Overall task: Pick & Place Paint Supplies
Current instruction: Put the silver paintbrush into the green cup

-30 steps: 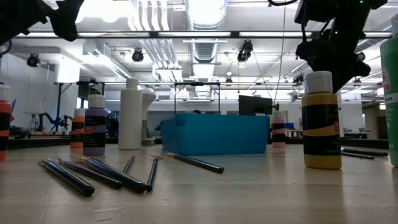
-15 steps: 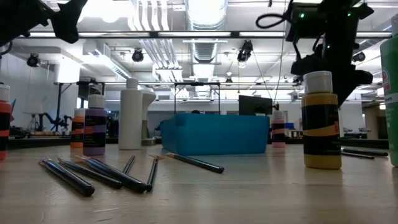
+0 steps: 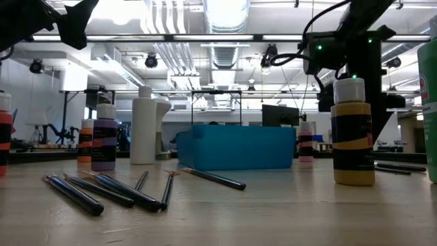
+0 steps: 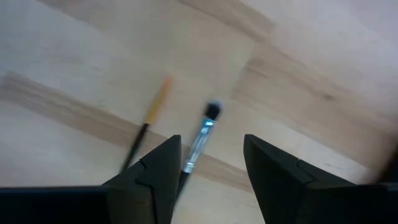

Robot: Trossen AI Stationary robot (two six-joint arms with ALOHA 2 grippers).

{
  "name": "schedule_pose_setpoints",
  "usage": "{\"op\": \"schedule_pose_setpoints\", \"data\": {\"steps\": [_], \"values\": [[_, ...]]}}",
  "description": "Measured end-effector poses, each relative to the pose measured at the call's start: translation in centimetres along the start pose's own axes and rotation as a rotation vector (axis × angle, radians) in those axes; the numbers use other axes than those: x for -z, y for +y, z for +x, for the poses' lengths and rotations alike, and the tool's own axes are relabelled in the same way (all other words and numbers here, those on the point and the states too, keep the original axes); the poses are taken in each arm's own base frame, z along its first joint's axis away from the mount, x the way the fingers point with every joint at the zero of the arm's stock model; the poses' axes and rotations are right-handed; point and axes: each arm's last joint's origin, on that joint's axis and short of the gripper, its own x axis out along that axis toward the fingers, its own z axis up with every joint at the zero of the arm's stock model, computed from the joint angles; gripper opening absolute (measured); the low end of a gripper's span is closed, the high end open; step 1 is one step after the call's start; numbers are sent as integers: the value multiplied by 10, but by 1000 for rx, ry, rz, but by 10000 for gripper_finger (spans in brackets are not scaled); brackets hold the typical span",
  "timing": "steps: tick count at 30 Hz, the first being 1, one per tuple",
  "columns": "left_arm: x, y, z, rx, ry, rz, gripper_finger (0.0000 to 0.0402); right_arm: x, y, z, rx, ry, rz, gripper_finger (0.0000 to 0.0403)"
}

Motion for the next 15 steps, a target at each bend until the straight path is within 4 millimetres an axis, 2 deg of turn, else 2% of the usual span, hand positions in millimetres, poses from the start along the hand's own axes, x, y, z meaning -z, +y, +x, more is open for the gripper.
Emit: {"op": "schedule_pose_setpoints", "data": {"steps": [7,15], "values": [[0,0,0,0,3,-13,355,2,-10,12,-48,-9,29,182],[0,0,0,-5,-1,-13,355,-1,-15,26,-96,-40,59,155]]}}
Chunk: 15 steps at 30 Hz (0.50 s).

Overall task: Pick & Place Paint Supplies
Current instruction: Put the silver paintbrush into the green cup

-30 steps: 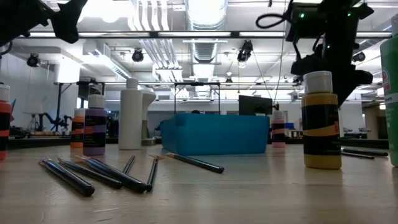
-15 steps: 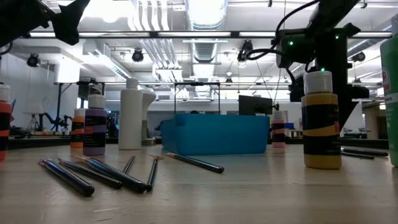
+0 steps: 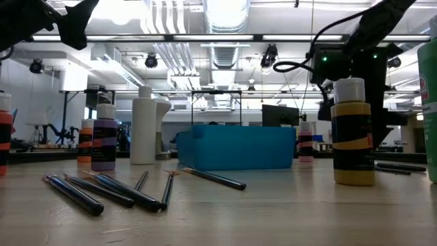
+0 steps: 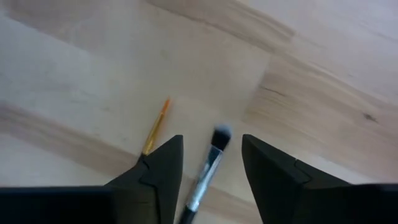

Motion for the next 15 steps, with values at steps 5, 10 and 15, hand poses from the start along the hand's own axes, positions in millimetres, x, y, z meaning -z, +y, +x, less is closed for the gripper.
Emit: {"op": "schedule_pose_setpoints", "data": {"steps": [5,10,15], "values": [[0,0,0,-12,-1,0,355,-1,-3,8,13,12,1,136],[-1,0,0,-13,-3,-1,355,-1,-3,11,19,15,-4,118],[-2,0,0,-12,-5,-1,355,-2,-4,10,14,5,-4,96]]}}
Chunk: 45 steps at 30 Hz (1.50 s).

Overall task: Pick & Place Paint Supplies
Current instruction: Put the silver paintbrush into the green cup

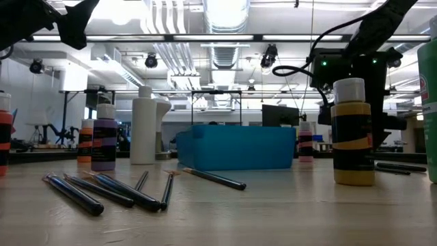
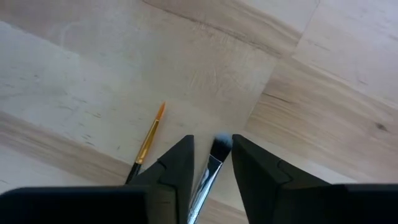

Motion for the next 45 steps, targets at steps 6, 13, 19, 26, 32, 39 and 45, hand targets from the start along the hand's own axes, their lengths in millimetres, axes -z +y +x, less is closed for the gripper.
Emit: {"op": "schedule_pose_setpoints", "data": {"steps": [6,13,19,26,32,39,45], "values": [[1,0,0,0,7,0,355,-1,0,0,5,-11,-2,56],[1,0,0,-1,8,-2,355,-1,-1,0,18,-30,-2,12],[1,0,0,-1,8,-3,355,-3,-4,-9,27,-102,6,9],[1,0,0,-1,8,-4,355,-3,-9,-41,-95,-240,32,8],[1,0,0,-9,7,-4,355,7,-18,-76,-228,-406,38,8],[1,2,0,-52,2,0,355,21,-27,-124,-416,-637,-82,8],[0,2,0,-70,-1,-39,355,31,-23,-169,-495,-815,-313,8]]}}
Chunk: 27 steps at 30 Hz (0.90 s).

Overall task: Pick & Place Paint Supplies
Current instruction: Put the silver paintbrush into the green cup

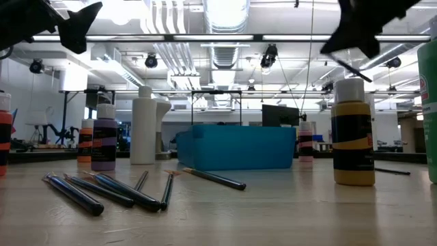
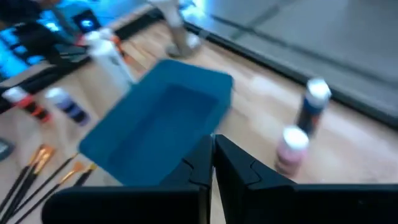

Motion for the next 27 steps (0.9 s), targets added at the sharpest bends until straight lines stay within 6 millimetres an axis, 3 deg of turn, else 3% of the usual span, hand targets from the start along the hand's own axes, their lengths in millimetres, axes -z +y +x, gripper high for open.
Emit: {"op": "schedule_pose_setpoints", "data": {"steps": [4,12,22,27], "values": [[0,0,0,-9,-1,13,355,-2,27,-7,-115,-70,-109,8],[0,0,0,-15,-2,13,355,24,84,-19,-223,-65,-273,8],[0,0,0,-14,-2,12,355,31,148,-89,-301,-243,-393,8],[1,1,0,-14,0,12,355,57,163,-110,-363,-239,-404,8]]}}
